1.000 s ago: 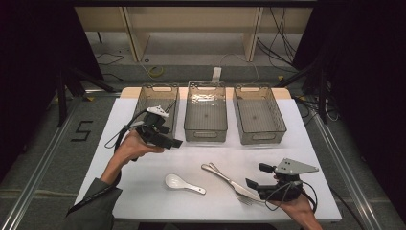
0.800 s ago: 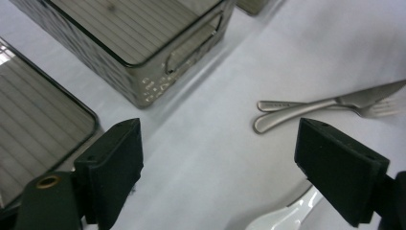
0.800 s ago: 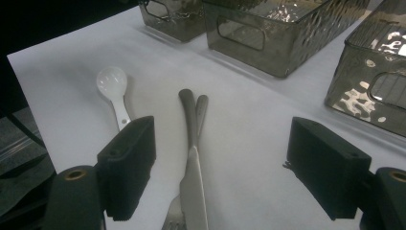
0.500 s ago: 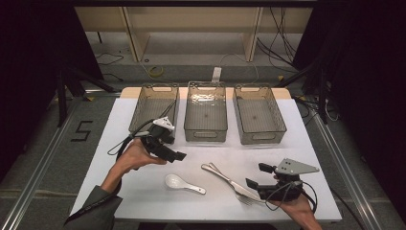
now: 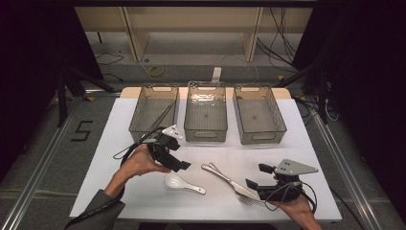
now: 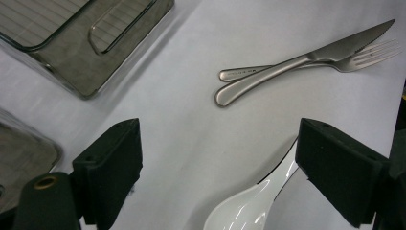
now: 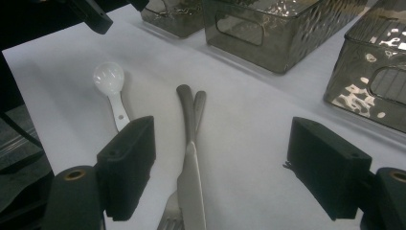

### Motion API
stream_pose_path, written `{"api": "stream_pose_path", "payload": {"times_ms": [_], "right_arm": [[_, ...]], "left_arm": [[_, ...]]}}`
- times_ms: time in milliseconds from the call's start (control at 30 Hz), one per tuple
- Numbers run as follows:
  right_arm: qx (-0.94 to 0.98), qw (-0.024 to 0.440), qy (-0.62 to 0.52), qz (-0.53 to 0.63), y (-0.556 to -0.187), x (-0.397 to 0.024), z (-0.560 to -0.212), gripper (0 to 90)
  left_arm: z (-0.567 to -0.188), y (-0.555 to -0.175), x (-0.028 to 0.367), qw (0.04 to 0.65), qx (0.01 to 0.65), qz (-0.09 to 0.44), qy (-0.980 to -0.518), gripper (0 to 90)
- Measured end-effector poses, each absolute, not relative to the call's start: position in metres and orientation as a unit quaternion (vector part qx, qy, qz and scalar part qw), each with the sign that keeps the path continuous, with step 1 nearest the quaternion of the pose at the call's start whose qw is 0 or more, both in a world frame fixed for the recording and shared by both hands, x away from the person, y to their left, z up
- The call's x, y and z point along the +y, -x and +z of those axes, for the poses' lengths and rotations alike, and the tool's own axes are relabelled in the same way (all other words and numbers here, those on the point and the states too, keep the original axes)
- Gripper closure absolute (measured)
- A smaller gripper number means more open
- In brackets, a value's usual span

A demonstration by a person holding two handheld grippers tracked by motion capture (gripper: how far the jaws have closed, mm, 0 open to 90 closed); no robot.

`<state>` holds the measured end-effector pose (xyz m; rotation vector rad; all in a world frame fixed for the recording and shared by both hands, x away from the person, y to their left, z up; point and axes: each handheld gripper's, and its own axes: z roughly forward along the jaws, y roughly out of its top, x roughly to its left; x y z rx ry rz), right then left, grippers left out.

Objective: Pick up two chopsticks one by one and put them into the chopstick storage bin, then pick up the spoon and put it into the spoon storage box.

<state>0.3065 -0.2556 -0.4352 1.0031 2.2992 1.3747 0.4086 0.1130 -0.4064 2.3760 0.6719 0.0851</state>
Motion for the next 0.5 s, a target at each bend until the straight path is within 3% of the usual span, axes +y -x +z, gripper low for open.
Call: {"api": "stream_pose_path", "payload": {"times_ms": [500], "right_arm": [[0.797, 0.138, -0.349, 0.473, -0.307, -0.256, -0.436, 25.9]], "left_arm": [[-0.421, -0.396, 0.102, 0.295, 0.233, 0.021, -0.926, 15.6]]}}
